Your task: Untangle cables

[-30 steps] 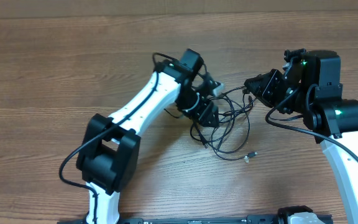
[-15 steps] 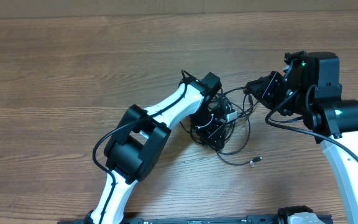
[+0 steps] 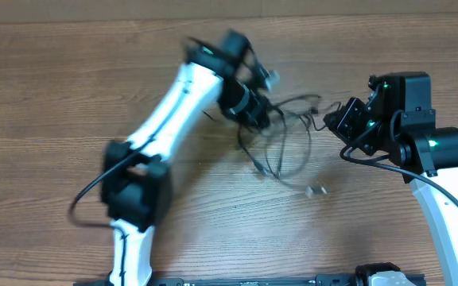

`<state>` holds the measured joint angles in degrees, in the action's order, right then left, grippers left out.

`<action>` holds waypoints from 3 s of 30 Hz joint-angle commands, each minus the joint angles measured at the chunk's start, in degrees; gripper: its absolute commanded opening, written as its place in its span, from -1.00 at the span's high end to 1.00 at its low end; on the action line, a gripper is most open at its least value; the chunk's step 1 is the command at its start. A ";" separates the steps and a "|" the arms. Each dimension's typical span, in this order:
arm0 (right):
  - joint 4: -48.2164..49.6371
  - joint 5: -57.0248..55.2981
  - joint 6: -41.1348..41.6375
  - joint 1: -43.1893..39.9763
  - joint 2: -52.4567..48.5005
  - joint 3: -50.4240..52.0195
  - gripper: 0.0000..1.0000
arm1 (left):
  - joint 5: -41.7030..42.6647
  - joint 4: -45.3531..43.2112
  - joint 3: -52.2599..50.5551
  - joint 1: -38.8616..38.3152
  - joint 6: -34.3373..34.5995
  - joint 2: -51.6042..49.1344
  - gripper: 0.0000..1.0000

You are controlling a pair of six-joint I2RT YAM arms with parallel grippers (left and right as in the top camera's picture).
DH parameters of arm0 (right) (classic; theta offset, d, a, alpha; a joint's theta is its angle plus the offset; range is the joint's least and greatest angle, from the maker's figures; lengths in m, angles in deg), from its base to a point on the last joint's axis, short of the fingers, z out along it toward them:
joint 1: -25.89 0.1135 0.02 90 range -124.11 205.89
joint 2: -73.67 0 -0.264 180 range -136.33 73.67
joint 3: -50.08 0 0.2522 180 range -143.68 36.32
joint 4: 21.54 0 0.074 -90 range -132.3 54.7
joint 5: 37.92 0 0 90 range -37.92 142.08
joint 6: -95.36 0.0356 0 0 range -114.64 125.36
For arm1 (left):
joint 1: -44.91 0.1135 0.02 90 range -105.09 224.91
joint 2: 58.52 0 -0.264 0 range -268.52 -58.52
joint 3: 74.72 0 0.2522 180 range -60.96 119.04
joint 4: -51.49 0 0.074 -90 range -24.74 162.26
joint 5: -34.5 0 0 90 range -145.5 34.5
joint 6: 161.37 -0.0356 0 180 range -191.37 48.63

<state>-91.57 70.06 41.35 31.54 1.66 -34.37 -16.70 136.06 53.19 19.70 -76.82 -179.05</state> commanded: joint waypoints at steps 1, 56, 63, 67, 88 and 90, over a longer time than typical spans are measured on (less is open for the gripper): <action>-0.92 -2.75 -0.48 -0.22 -2.14 -0.20 0.92 | -3.06 0.48 4.70 2.08 1.55 10.93 0.92; 8.33 4.09 25.73 22.73 -22.64 -6.49 0.58 | -2.36 -3.67 4.74 5.01 23.30 23.17 0.92; -0.31 -2.01 17.86 20.57 -22.88 -6.49 0.93 | 1.49 -3.78 6.69 18.56 22.64 23.69 0.92; -4.83 -8.07 11.10 18.86 -22.88 -6.49 0.93 | 7.43 -2.97 6.73 27.47 22.60 23.69 0.92; -16.50 -24.15 -4.20 0.61 -22.91 -6.62 0.93 | 1.49 7.28 6.71 34.42 14.19 23.69 0.92; -15.30 -19.32 -8.74 0.59 -22.84 -6.64 0.92 | 1.46 7.96 6.71 33.97 14.14 23.67 0.92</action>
<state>-108.14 46.45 39.80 32.24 -21.18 -40.87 -14.20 143.36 58.46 54.28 -61.08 -156.41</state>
